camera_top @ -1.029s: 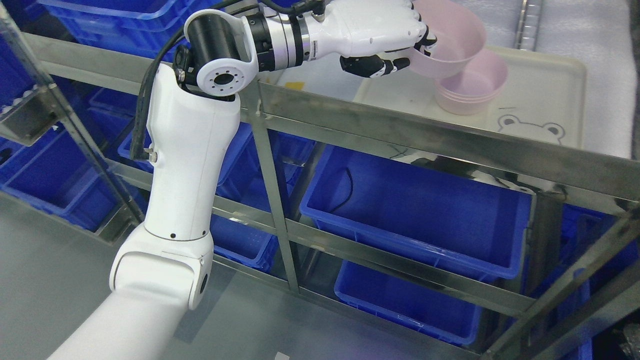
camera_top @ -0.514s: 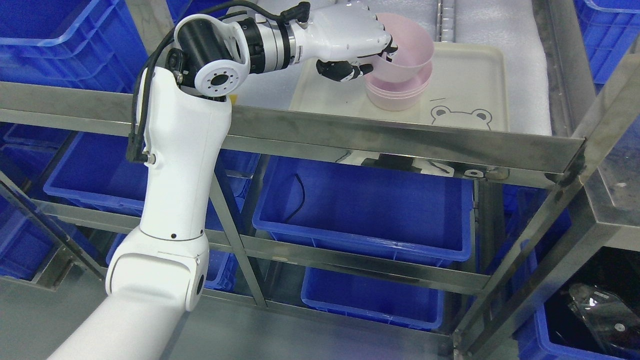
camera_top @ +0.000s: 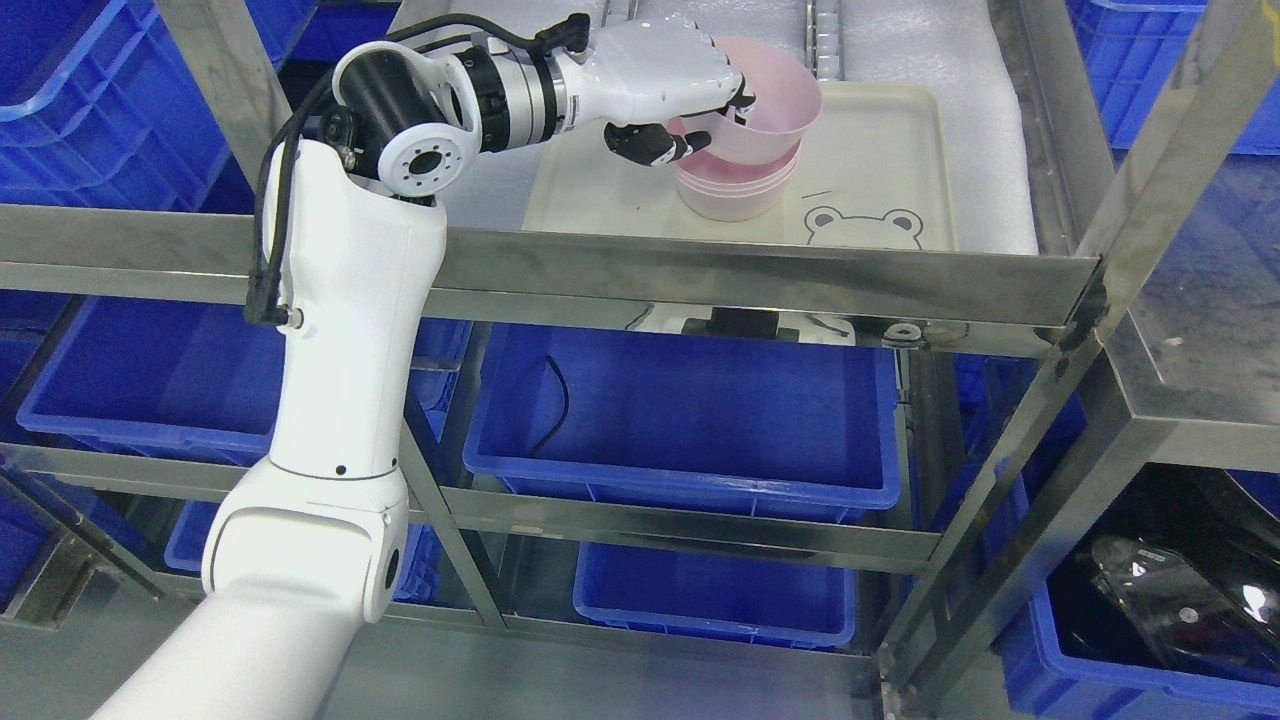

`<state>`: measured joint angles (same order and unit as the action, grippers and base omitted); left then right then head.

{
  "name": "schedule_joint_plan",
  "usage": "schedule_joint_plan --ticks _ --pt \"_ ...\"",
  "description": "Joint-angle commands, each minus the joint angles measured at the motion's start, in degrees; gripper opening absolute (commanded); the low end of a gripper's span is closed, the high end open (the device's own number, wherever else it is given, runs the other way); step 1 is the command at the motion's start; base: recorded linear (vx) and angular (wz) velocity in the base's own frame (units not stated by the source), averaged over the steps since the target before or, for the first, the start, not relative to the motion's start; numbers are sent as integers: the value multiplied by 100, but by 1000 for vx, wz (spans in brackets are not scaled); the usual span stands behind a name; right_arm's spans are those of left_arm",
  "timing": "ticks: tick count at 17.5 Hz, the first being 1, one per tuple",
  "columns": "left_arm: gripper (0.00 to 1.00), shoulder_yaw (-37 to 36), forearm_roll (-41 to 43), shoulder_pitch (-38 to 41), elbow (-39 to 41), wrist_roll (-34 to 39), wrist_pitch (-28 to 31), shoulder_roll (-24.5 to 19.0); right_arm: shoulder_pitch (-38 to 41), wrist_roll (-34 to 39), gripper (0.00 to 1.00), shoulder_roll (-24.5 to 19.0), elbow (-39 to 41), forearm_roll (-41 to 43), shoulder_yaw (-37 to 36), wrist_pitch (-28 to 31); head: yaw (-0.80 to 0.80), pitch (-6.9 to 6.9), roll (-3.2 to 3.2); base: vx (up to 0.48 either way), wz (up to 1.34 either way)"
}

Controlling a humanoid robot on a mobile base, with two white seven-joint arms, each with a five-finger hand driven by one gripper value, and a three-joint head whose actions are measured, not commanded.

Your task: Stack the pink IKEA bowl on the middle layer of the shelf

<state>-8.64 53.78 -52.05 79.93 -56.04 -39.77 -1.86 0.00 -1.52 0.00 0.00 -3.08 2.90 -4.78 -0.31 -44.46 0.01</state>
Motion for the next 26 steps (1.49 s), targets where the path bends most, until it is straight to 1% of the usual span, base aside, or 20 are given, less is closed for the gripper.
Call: schedule_joint_plan --ticks 1,3,5,6,7,8,9,11,12,13,14,15,18,19,20,21,22,24,26 --pt "5 73 159 29 -417 5 -5 -78 132 2 100 100 100 0 0 3 0 0 0 5 -109" --pt "8 82 160 37 -495 14 -5 -52 132 2 100 100 100 0 0 3 0 0 0 4 -97" --pt "16 108 160 37 -566 14 4 -25 132 2 100 100 100 0 0 3 0 0 0 3 -48" --pt "25 108 160 46 -592 14 4 -16 132 2 100 100 100 0 0 3 0 1 0 2 -11" --pt "41 108 160 55 -593 22 39 -16 132 2 100 100 100 0 0 3 0 1 0 -1 80" --pt "52 117 151 64 -584 23 74 1 132 2 100 100 100 0 0 3 0 0 0 -1 80" --pt "65 135 125 55 -584 57 83 62 132 2 100 100 100 0 0 3 0 1 0 6 66" --pt "82 318 28 55 -584 267 92 86 132 2 100 100 100 0 0 3 0 0 0 5 42" --pt "87 380 -129 64 -584 417 92 86 132 2 100 100 100 0 0 3 0 0 0 0 0" --pt "89 364 -478 46 -584 609 110 86 132 2 100 100 100 0 0 3 0 1 0 0 0" --pt "90 337 -1004 38 -584 768 223 86 132 2 100 100 100 0 0 3 0 1 0 0 0" --pt "92 294 -1549 37 -584 796 354 86 132 2 100 100 100 0 0 3 0 0 0 0 0" --pt "95 214 -2711 107 -593 726 400 86 132 2 100 100 100 0 0 3 0 1 0 0 0" --pt "95 153 -3628 204 -593 734 435 86 132 2 100 100 100 0 0 3 0 1 0 0 0" --pt "95 -39 -4220 248 -584 734 487 86 132 2 100 100 100 0 0 3 0 1 0 0 0" --pt "96 -215 -4531 318 -558 752 540 86 132 2 100 100 100 0 0 3 0 1 0 0 0" --pt "96 -365 -4647 397 -505 796 549 86 132 2 100 100 100 0 0 3 0 1 0 0 0" --pt "96 -785 -4683 442 -391 840 532 86 132 2 100 100 100 0 0 3 0 1 0 0 0" --pt "96 -1435 -4745 660 -242 1163 497 86 132 2 100 100 100 0 0 3 0 1 0 0 0"
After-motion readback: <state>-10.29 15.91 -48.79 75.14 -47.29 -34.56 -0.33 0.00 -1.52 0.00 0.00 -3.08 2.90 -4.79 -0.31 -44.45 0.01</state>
